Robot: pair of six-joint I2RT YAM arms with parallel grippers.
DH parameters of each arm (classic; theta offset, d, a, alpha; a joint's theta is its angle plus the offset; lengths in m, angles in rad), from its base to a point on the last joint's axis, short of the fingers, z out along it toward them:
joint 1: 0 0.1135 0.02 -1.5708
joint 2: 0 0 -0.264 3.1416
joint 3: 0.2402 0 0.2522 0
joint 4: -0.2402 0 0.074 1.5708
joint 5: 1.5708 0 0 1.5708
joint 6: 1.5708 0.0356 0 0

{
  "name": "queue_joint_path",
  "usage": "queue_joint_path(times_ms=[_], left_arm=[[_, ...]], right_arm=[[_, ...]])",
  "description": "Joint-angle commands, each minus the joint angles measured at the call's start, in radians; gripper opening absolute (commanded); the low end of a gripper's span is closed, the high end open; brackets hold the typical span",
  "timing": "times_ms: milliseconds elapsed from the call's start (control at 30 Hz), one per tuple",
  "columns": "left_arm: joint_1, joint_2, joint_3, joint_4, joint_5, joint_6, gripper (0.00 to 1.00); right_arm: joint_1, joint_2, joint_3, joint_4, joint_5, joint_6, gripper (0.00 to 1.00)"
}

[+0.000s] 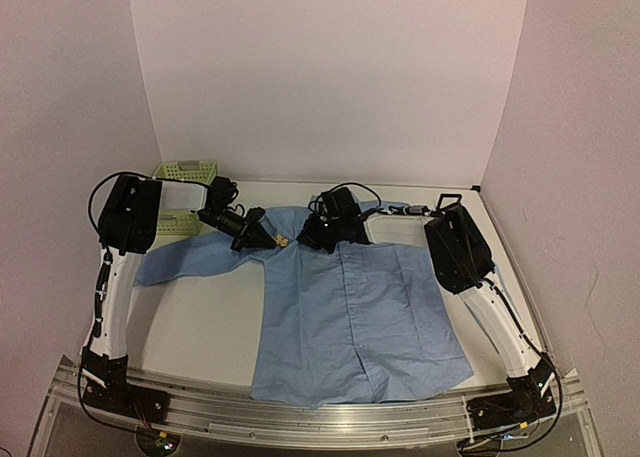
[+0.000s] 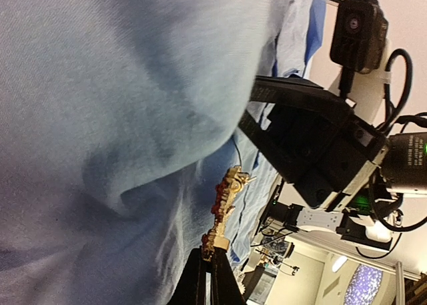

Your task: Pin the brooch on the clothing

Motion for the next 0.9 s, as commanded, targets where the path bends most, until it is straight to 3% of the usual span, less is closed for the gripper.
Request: queue_joint_path(times_ms=[0,200,633,867], left_arm=[[0.000,0.008,-0.020,0.077,0.094,-0.058,0.00],[0.011,0.015,-0.075,0.092,0.103,-0.094,0.00],[-0.010,0.058,-0.027,0.101,0.137,-0.097,0.00],[-0.027,0.079,0.057,-0.002,0.046,-0.006,0.00]], right_arm=[[-0.003,-0.051,-0.017,0.008,-0.018,0.019,0.00],[-0.006,-0.050,-0.007,0.027,-0.036,0.037,0.00],[-0.006,-0.032,0.008,0.043,-0.057,0.059,0.00],[-0.005,-0.047,0.011,0.041,-0.050,0.051,0.00]])
